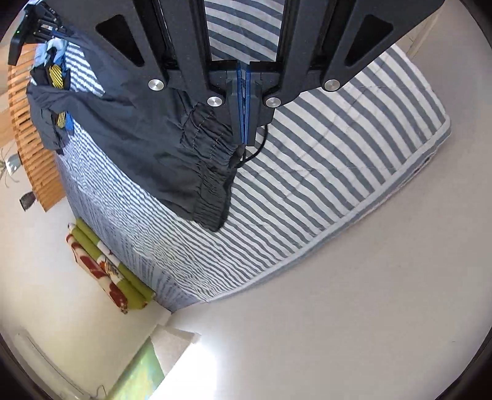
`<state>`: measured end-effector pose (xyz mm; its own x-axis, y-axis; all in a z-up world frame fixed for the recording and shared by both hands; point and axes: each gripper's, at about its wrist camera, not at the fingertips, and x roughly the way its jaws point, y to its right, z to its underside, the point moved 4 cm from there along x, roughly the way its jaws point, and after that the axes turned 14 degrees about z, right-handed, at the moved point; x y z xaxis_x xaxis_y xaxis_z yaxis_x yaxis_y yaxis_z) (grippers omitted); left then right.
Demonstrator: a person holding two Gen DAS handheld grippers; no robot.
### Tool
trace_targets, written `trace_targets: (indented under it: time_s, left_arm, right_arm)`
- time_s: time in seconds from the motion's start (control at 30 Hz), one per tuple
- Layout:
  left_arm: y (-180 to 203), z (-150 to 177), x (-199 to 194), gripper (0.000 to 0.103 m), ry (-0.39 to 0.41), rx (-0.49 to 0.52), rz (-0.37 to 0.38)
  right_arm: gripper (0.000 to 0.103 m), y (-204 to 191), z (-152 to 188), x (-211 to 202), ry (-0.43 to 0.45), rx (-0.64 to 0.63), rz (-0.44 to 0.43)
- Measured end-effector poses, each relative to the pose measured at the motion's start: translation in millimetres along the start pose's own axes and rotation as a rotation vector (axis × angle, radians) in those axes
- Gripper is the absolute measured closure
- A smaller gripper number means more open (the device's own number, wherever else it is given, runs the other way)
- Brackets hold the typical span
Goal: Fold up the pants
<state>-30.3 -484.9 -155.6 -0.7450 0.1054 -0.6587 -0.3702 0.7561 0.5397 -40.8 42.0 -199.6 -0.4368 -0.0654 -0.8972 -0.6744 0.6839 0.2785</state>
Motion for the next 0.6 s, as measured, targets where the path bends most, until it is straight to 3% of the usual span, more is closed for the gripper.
trace_targets:
  time_s: [0.13, 0.2, 0.27, 0.3, 0.33, 0.43, 0.6]
  left_arm:
    - [-27.9, -5.3, -30.2, 0.103, 0.032, -0.005, -0.113]
    - [-45.0, -1.8, -33.4, 0.103, 0.004, -0.014, -0.223]
    - [-56.4, 3.3, -32.1, 0.103, -0.034, -0.002, -0.336]
    - [-56.7, 6.2, -31.9, 0.103, -0.045, 0.005, -0.346]
    - [-54.4, 8.9, -33.9, 0.103, -0.042, 0.012, -0.344]
    - [-28.2, 14.8, -39.1, 0.103, -0.025, 0.084, -0.337]
    - [75.4, 40.7, -23.1, 0.103, -0.084, 0.293, -0.189]
  right_arm:
    - [0.102, 1.2, -40.3, -52.4, 0.125, 0.041, -0.136]
    - [0.101, -4.4, -56.4, -60.7, 0.173, 0.003, -0.092]
    - [0.083, -12.4, -56.6, -49.3, 0.134, -0.058, -0.033]
    - [0.064, -9.6, -52.0, -40.6, 0.111, -0.062, -0.016]
    - [0.057, -2.4, -46.7, -34.4, 0.104, -0.045, -0.002]
    - [0.057, 33.8, -15.2, -24.2, 0.063, 0.058, -0.031]
    - [0.057, 113.2, 79.1, -25.2, -0.031, 0.295, 0.037]
